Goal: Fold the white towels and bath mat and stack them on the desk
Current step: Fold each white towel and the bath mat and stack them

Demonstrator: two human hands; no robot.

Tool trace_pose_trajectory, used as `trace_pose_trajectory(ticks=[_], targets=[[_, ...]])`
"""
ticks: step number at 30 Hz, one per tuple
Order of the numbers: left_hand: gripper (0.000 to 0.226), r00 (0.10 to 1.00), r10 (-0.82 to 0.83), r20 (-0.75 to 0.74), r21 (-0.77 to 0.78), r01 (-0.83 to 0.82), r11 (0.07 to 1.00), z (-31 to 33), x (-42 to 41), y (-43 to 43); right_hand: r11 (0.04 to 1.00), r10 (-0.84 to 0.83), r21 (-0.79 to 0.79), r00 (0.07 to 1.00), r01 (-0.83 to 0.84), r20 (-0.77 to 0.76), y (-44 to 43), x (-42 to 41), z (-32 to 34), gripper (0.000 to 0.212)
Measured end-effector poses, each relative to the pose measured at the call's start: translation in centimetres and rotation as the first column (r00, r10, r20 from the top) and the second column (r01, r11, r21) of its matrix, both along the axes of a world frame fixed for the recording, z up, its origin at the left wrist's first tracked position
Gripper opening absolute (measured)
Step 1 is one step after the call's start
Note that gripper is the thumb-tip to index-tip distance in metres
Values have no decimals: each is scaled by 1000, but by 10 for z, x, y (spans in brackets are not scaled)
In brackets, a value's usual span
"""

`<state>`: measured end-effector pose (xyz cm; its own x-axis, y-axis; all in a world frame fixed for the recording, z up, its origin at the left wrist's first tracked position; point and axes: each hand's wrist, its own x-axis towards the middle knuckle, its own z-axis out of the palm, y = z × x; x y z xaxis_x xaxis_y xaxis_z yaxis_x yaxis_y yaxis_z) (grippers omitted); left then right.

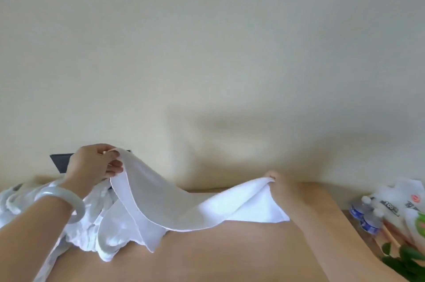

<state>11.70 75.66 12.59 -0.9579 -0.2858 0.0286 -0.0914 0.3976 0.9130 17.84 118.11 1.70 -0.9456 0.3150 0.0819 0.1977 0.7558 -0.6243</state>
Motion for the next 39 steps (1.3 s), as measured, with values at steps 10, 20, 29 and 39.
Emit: trace_pose_trajectory(ticks=[10,20,29,39], targets=[[11,943,-39,-331,127,85,988,132,-38,-10,990,-106,45,918,133,-382,72,-42,237,21],[14,989,-135,-57,-38,133,990,116,-47,10,952,-81,291,995,95,-60,79,-59,234,25],[22,810,-236,-537,379,482,790,143,-31,10,960,64,-199,852,-194,-520,65,-16,244,43],[48,874,-472,118,-145,486,862,-136,59,-82,899,158,-437,948,-23,276,74,106,-22,32]])
